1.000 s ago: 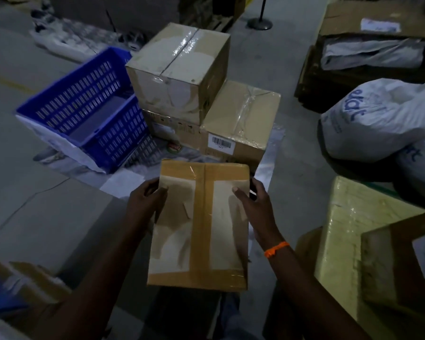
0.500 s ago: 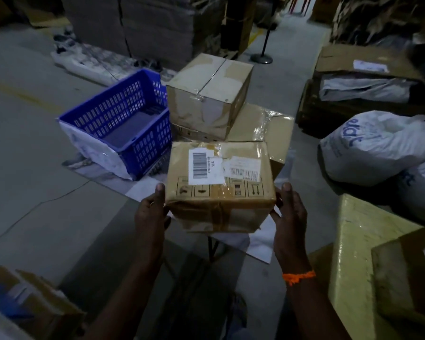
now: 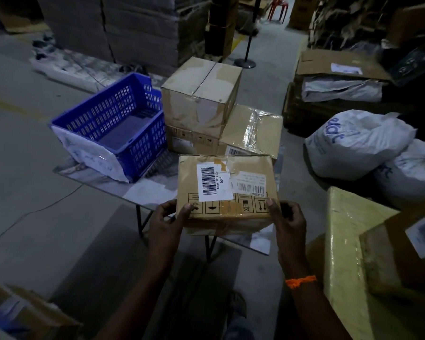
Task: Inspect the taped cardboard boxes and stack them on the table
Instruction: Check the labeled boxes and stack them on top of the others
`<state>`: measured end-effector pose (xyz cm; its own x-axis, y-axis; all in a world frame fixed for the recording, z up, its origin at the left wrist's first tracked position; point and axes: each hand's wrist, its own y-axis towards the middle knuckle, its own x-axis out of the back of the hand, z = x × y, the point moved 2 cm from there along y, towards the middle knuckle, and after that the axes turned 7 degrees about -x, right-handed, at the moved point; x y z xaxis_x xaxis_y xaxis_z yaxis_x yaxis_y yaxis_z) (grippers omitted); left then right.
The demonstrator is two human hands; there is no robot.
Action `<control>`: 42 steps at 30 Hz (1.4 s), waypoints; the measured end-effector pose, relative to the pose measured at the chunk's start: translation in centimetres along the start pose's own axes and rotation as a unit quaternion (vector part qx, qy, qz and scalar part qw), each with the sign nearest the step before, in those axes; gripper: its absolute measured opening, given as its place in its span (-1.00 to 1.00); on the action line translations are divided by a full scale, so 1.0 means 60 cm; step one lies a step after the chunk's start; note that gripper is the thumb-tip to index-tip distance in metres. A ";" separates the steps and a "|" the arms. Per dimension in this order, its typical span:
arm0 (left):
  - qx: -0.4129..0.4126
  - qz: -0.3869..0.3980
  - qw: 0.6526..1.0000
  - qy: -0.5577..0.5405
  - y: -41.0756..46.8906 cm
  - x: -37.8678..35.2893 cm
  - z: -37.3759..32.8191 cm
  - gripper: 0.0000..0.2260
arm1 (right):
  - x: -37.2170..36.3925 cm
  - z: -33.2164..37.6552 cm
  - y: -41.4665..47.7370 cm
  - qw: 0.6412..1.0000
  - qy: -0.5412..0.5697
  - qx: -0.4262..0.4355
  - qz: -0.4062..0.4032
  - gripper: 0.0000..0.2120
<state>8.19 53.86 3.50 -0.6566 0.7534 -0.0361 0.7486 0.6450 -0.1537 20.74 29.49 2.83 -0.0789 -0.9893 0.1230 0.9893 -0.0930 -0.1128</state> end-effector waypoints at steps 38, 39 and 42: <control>0.061 0.053 0.997 -0.003 0.032 0.109 -0.001 -0.56 | -0.048 -0.041 -0.025 0.949 0.003 -0.210 0.235 -0.48; 0.070 0.057 0.996 -0.004 0.029 0.105 0.014 -0.51 | -0.049 -0.049 -0.020 0.952 -0.008 -0.197 0.232 -0.45; 0.078 0.068 0.995 0.003 0.016 0.090 0.060 -0.43 | -0.044 -0.069 -0.002 0.959 -0.040 -0.174 0.222 -0.40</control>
<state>5.01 58.11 -0.39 -0.5497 0.8332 -0.0610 0.8065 0.5102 -0.2988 20.30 31.65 -1.55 0.3631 -0.9298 0.0605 0.8210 0.2885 -0.4927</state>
